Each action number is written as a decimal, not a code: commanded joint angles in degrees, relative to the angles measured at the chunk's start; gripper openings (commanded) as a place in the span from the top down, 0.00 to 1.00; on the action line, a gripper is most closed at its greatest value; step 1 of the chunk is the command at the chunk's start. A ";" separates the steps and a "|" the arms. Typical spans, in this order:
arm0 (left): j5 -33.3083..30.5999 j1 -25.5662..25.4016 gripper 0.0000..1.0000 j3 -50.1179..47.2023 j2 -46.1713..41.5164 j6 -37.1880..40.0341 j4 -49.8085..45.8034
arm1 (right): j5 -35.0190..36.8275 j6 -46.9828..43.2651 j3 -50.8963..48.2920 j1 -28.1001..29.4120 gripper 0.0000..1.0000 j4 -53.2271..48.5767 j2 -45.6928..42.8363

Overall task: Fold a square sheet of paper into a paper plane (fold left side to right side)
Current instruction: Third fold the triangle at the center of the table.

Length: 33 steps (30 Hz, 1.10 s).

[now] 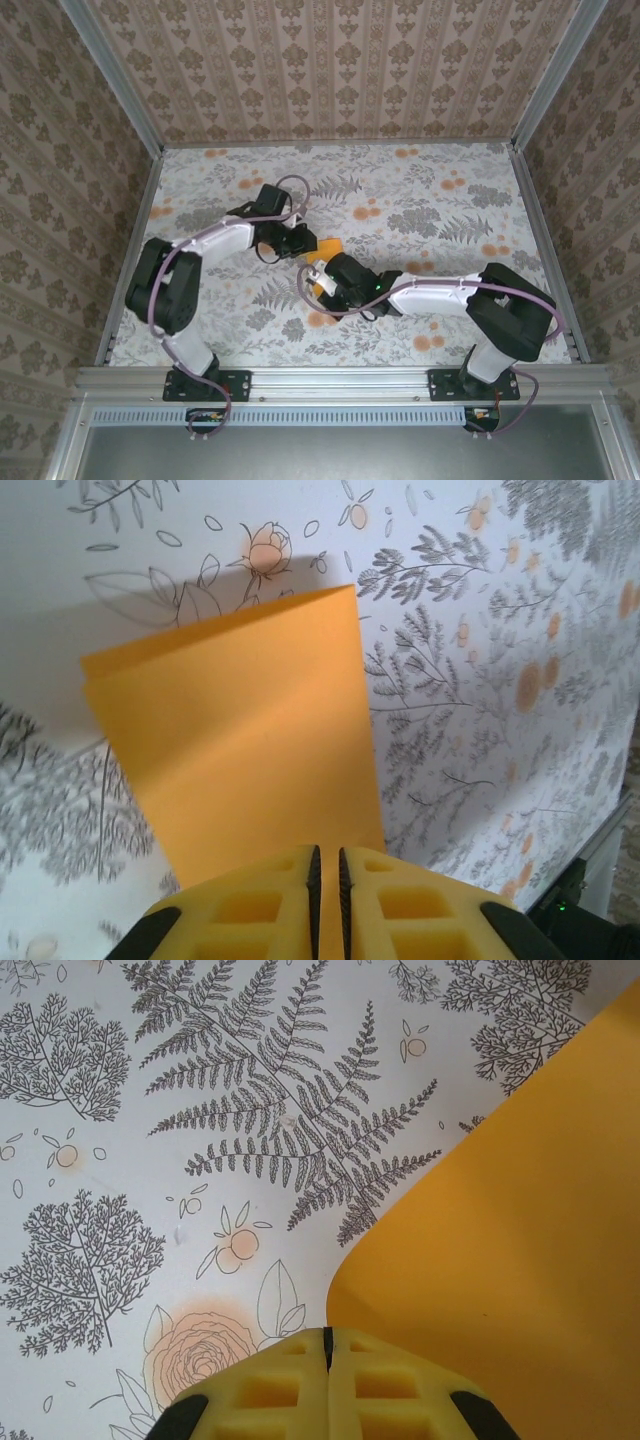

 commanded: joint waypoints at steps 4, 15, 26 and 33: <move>2.60 -1.83 0.89 7.83 9.86 7.06 -4.20 | -6.43 2.39 2.29 -2.09 1.00 -2.72 1.38; 0.86 -3.13 0.96 11.51 16.77 10.16 -6.95 | -17.69 7.02 4.07 -8.84 1.00 -4.99 3.06; 0.12 -3.94 0.99 11.95 18.08 10.88 -7.32 | -18.38 10.83 5.40 -15.34 1.00 -7.21 6.48; -0.26 -4.03 0.99 11.86 17.90 10.74 -7.35 | -15.75 12.13 6.60 -17.35 1.00 -7.96 7.80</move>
